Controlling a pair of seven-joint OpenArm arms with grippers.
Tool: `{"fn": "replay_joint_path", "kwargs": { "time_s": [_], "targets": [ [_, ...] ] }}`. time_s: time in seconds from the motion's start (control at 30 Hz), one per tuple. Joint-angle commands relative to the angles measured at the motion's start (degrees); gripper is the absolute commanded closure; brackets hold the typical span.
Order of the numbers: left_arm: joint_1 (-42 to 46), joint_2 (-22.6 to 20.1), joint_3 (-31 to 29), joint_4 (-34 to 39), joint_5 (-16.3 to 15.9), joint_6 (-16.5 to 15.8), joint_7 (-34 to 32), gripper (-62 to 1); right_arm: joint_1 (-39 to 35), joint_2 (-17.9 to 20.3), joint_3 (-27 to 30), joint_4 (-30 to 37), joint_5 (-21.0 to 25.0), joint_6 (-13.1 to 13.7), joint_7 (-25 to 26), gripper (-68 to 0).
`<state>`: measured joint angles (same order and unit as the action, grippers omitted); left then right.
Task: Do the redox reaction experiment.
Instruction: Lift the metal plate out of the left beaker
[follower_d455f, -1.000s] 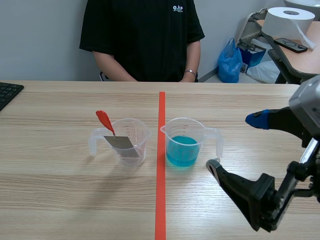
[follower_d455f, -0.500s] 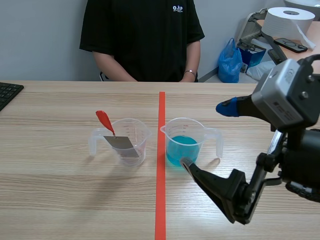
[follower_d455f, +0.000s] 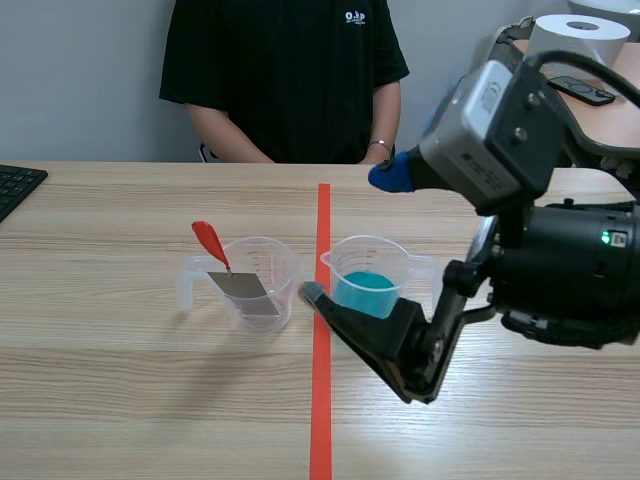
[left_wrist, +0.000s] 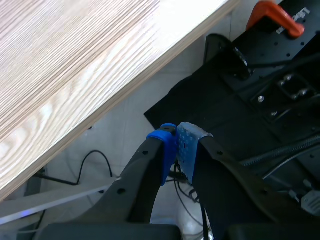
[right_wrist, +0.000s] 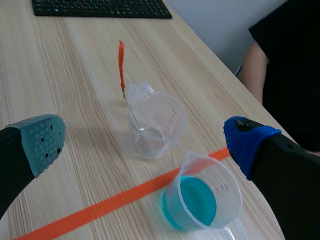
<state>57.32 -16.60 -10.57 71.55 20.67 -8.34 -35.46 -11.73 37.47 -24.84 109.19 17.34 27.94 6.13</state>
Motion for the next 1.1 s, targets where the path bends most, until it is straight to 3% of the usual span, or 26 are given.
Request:
{"fn": "replay_joint_path", "kwargs": {
  "time_s": [0.0, 0.2, 0.4, 0.63, 1.07],
  "targets": [
    [0.74, 0.0, -0.5, 1.14, -1.46, 0.83, -0.81, -3.8, 2.67, -0.37, -0.87, -0.94, 0.68, -0.24, 0.85, -67.9],
    [0.74, -1.16, 0.92, 1.14, -2.21, 1.84, -0.79, -3.8, 9.75, -3.98, -6.36, -6.73, 0.66, 1.97, 0.81, -67.9],
    [0.72, -2.67, 1.03, 1.14, -6.91, 1.81, -0.76, -3.8, 15.67, -8.31, -11.72, -11.85, 0.66, 2.29, 0.28, -67.9],
    [-0.07, -3.3, 0.17, 1.14, -9.6, 1.75, -0.48, -3.8, 21.84, -12.94, -16.35, -17.46, 0.68, 3.41, -2.01, -67.9],
    [-0.22, -3.3, -0.39, 1.14, -9.55, 1.77, -0.7, -3.8, 28.94, -17.94, -19.12, -26.86, 2.82, 3.63, -3.89, -67.9]
  ]
}}
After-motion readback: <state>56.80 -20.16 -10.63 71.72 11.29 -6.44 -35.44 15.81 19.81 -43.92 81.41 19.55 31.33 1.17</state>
